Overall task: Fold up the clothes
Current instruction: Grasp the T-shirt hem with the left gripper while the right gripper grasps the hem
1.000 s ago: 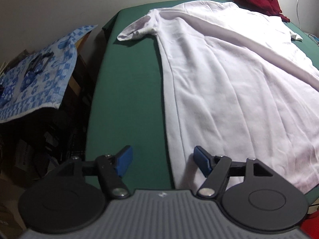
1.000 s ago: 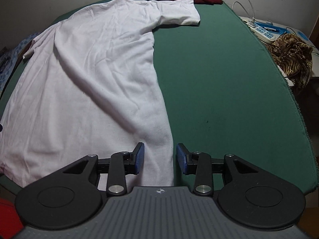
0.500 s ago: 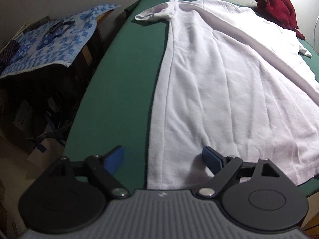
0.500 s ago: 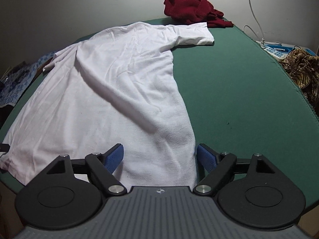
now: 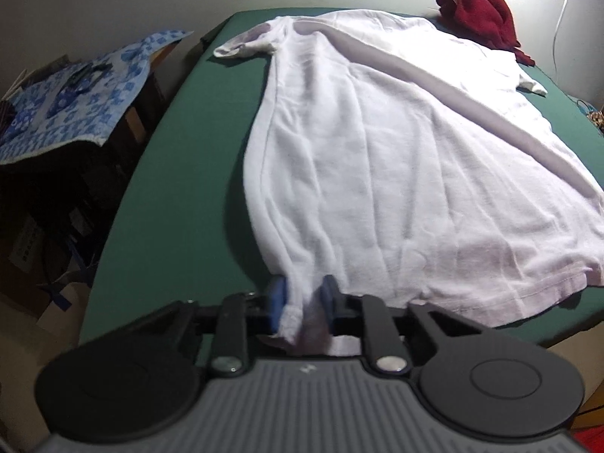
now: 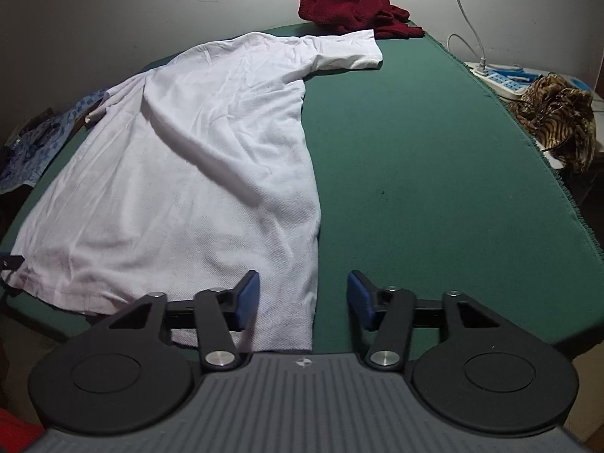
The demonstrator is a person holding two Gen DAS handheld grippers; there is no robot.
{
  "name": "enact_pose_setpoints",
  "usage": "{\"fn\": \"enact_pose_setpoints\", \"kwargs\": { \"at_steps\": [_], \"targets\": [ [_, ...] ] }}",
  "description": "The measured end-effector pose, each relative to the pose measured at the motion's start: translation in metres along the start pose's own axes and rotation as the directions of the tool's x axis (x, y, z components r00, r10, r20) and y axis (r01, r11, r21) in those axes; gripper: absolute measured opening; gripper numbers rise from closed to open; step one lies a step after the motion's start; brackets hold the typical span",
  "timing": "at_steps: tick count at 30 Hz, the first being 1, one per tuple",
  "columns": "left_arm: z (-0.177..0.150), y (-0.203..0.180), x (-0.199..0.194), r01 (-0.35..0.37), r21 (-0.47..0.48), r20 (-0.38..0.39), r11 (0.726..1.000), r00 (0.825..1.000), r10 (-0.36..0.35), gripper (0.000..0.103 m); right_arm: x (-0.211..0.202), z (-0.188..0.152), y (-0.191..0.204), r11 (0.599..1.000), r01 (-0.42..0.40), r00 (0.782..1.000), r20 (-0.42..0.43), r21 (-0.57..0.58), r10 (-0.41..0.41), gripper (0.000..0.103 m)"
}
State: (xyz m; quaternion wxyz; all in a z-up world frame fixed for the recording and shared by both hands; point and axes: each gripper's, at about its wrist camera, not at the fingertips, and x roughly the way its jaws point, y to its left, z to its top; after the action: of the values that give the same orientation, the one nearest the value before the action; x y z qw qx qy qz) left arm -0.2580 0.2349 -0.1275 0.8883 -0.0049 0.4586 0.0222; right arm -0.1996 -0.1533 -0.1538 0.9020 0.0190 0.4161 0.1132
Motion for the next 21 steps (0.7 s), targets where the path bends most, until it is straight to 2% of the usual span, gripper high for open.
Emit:
{"fn": "enact_pose_setpoints", "kwargs": {
  "at_steps": [1, 3, 6, 11, 18, 21],
  "targets": [
    [0.001, -0.001, 0.0, 0.002, 0.011, -0.001, 1.0, 1.0, -0.002, 0.002, 0.0, 0.0, 0.002, 1.0, 0.002, 1.0, -0.001, 0.004, -0.002, 0.009],
    [0.002, 0.002, 0.0, 0.009, 0.017, -0.003, 1.0, 1.0, -0.009, 0.001, 0.001, 0.002, 0.006, 1.0, 0.003, 1.0, -0.005, 0.017, -0.003, 0.004],
    [0.001, 0.012, -0.009, 0.017, -0.002, 0.01, 1.0, 1.0, -0.017, 0.001, -0.003, 0.004, 0.01, 0.999, 0.002, 1.0, 0.006, 0.04, -0.002, 0.003],
    [0.001, 0.03, -0.047, 0.051, -0.02, 0.084, 0.998, 0.995, -0.049, 0.001, -0.021, 0.01, 0.022, 0.999, -0.033, 0.999, 0.035, 0.037, 0.032, 0.003],
    [-0.018, 0.05, -0.036, 0.016, -0.039, 0.011, 0.999, 1.0, -0.016, 0.001, -0.023, 0.008, 0.03, 0.999, -0.039, 0.999, -0.018, -0.01, 0.039, 0.003],
    [-0.023, 0.049, -0.029, -0.004, -0.027, 0.005, 1.0, 1.0, 0.004, 0.001, -0.013, 0.008, 0.029, 0.998, 0.058, 0.998, -0.034, -0.025, -0.059, 0.004]
  ]
}}
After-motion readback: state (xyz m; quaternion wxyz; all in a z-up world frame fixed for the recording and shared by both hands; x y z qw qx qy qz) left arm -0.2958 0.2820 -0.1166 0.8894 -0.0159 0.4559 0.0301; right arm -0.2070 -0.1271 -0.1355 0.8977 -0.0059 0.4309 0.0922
